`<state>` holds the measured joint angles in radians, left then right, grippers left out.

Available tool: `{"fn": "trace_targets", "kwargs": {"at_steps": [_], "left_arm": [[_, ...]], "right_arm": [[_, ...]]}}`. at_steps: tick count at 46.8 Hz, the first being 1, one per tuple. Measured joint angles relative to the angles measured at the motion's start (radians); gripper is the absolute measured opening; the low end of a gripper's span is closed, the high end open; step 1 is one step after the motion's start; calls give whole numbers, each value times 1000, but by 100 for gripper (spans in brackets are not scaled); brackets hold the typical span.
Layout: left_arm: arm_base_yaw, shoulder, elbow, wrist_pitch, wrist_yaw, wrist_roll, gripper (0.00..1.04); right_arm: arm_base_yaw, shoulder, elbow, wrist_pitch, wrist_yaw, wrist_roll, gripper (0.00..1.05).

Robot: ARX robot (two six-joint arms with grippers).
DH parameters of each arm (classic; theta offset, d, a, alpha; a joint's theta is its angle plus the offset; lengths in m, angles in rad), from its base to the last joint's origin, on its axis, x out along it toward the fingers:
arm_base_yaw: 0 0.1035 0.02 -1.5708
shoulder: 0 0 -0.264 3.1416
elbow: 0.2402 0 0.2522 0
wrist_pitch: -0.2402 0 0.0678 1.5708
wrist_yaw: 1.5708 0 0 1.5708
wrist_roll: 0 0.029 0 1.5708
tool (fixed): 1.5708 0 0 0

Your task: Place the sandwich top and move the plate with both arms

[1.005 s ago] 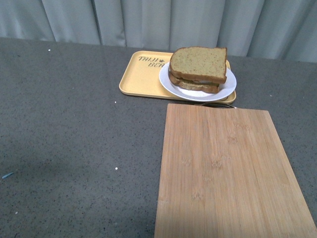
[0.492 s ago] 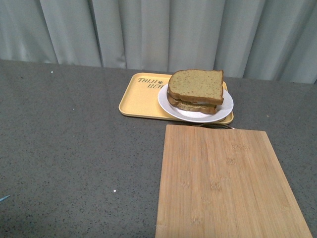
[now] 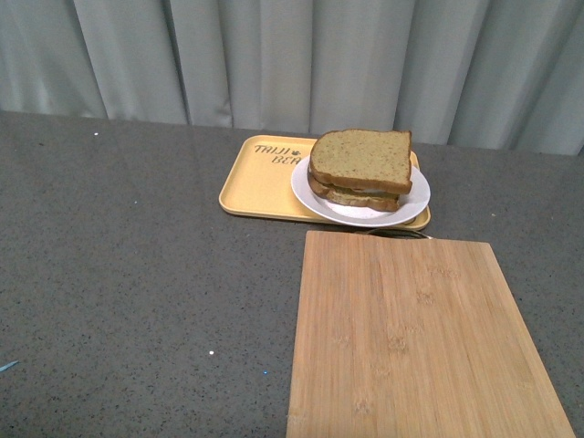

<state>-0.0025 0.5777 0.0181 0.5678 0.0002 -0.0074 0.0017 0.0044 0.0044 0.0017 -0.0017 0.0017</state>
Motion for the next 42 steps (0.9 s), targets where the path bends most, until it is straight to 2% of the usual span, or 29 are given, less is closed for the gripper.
{"fn": "trace_targets", "kwargs": {"at_steps": [27,42], "left_arm": [[0,-303,0,-289,0,0,4],[0,-381,0,-367,0,0,4]], "right_arm": [[0,0,0,0,0,0,95],[0,0,0,0,0,0,95]]}}
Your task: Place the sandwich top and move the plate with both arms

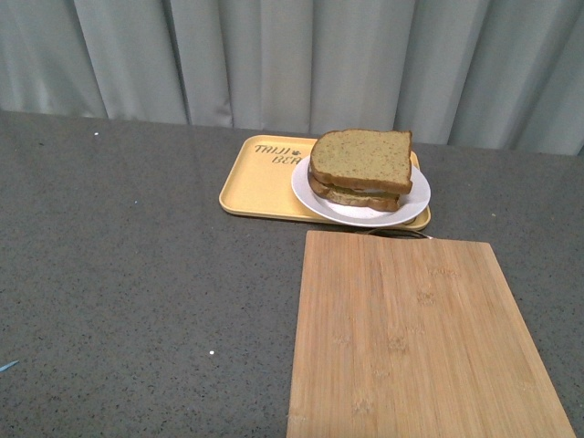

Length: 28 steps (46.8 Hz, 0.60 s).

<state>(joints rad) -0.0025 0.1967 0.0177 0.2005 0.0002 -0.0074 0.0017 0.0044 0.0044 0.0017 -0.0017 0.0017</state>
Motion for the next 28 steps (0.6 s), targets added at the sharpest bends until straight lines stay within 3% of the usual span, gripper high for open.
{"fn": "trace_targets", "kwargs": {"at_steps": [6,12,21,23,28], "left_arm": [[0,-23,0,-23,0,0,4],[0,-155,0,-186,0,0,4],[0,-191,0,-198,0,0,4],[0,-191,0,-198,0,0,9],[0,-192,0,-198,0,0,34]], "right_arm": [[0,0,0,0,0,0,95],[0,0,0,0,0,0,95],[0,0,0,0,0,0,95],[0,0,0,0,0,0,95],[0,0,0,0,0,0,95]]}}
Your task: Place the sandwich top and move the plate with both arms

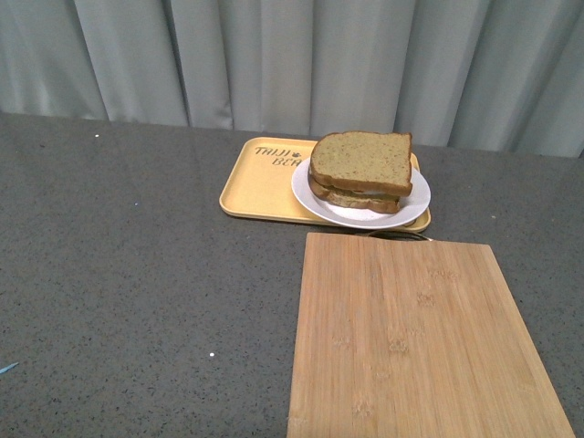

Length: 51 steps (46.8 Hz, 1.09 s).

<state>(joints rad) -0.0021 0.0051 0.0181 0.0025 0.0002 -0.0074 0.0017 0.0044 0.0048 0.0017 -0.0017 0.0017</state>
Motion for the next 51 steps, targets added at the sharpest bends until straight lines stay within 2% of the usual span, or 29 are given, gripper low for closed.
{"fn": "trace_targets", "kwargs": {"at_steps": [14,17,51], "left_arm": [[0,0,0,0,0,0,100],[0,0,0,0,0,0,98],[0,0,0,0,0,0,98]], "right_arm": [[0,0,0,0,0,0,95],[0,0,0,0,0,0,95],[0,0,0,0,0,0,95]]}}
